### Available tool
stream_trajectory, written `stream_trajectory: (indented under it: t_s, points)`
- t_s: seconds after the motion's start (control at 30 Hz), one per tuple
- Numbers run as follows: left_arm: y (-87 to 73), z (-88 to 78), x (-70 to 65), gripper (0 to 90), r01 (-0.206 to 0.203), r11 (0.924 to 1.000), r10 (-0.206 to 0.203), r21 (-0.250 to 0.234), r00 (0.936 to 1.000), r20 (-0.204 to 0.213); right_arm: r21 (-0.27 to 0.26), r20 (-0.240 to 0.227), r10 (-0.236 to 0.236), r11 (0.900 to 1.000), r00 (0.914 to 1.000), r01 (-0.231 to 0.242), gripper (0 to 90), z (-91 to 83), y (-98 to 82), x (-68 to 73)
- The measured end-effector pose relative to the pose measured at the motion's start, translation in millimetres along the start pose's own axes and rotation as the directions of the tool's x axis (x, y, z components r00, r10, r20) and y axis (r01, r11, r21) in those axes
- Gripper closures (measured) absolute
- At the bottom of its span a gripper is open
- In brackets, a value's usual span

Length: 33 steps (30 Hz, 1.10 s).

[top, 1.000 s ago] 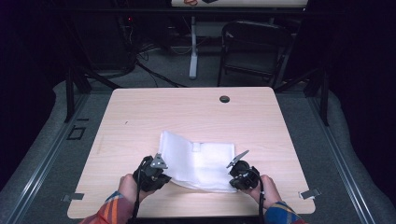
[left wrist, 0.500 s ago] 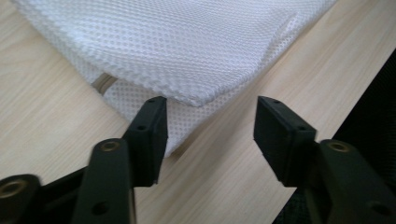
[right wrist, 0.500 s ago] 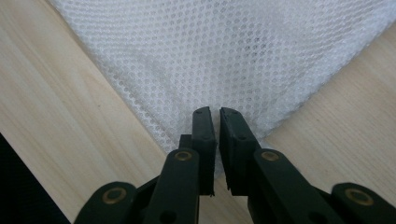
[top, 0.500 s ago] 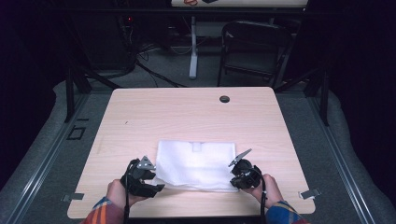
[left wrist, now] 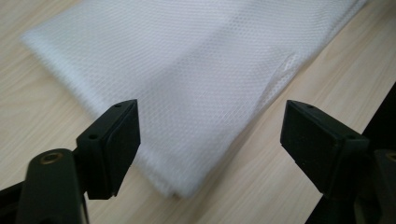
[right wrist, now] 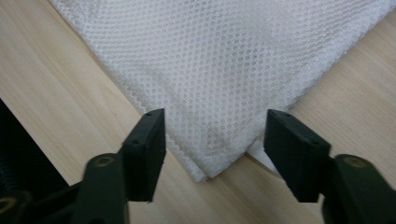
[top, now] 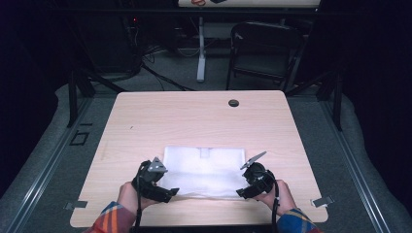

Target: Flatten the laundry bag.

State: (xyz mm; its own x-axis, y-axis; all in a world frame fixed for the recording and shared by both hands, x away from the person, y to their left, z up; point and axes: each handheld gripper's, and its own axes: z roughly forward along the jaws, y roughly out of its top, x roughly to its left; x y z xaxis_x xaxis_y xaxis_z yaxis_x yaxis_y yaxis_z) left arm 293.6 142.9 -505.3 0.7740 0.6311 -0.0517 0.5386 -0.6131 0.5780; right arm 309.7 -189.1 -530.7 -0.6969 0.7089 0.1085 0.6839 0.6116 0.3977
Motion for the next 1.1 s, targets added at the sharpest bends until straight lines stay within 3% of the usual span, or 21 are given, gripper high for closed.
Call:
stream_trajectory:
  t_s: [0.13,0.3,0.4,0.47,0.6,0.67,0.7,0.77,0.83,0.87,0.97,1.1]
  points:
    - [11.8,19.8,-11.5,17.5,-0.049,0.9984,0.048,0.029,0.9978,0.046,-0.027,-0.008,0.003,1.000,1.0000,-0.004,23.6,-3.0,0.3,1.5]
    - [24.0,43.3,-25.4,19.1,-0.114,0.9914,0.108,0.064,0.9896,0.095,-0.056,-0.001,0.010,0.998,1.0000,-0.010,21.1,-7.0,0.7,1.6]
    - [30.8,56.5,-31.6,24.0,-0.158,0.9833,0.148,0.091,0.9830,0.109,-0.064,-0.009,0.003,0.998,1.0000,-0.004,21.7,-8.1,0.7,1.3]
    - [33.9,63.9,-35.9,35.9,-0.187,0.9769,0.175,0.103,0.9771,0.122,-0.062,-0.013,0.001,0.998,0.9999,-0.002,22.9,-8.2,0.5,1.4]
    - [39.2,74.6,-41.8,44.5,-0.218,0.9692,0.206,0.114,0.9724,0.110,-0.052,-0.018,0.002,0.999,0.9998,-0.003,24.5,-7.8,0.2,0.5]
    - [40.7,80.0,-44.7,50.3,-0.247,0.9588,0.233,0.141,0.9662,0.111,-0.055,-0.020,0.001,0.998,0.9998,-0.002,24.9,-8.0,-0.2,0.7]
    - [40.2,83.0,-46.9,52.1,-0.272,0.9496,0.260,0.155,0.9609,0.096,-0.050,-0.020,0.004,0.999,0.9998,-0.005,25.4,-8.9,0.1,1.3]
    - [38.2,88.3,-49.6,57.7,-0.305,0.9344,0.288,0.184,0.9508,0.114,-0.055,-0.028,0.003,0.998,0.9996,-0.005,25.8,-9.2,-0.3,1.5]
    - [37.1,87.9,-51.7,60.6,-0.323,0.9291,0.308,0.181,0.9456,0.104,-0.046,-0.028,0.002,0.999,0.9996,-0.004,28.5,-8.9,-0.2,1.9]
    - [37.2,87.4,-51.2,63.4,-0.329,0.9281,0.313,0.174,0.9430,0.113,-0.057,-0.030,0.001,0.998,0.9995,-0.003,28.9,-8.5,-0.5,1.9]
    - [36.4,87.3,-49.6,69.9,-0.322,0.9317,0.305,0.168,0.9446,0.121,-0.057,-0.034,-0.001,0.998,0.9994,0.000,34.0,-9.3,-0.6,2.5]
    - [35.7,87.0,-44.7,76.9,-0.293,0.9444,0.272,0.150,0.9515,0.144,-0.058,-0.038,-0.012,0.998,0.9992,0.010,39.9,-10.3,-0.9,4.5]
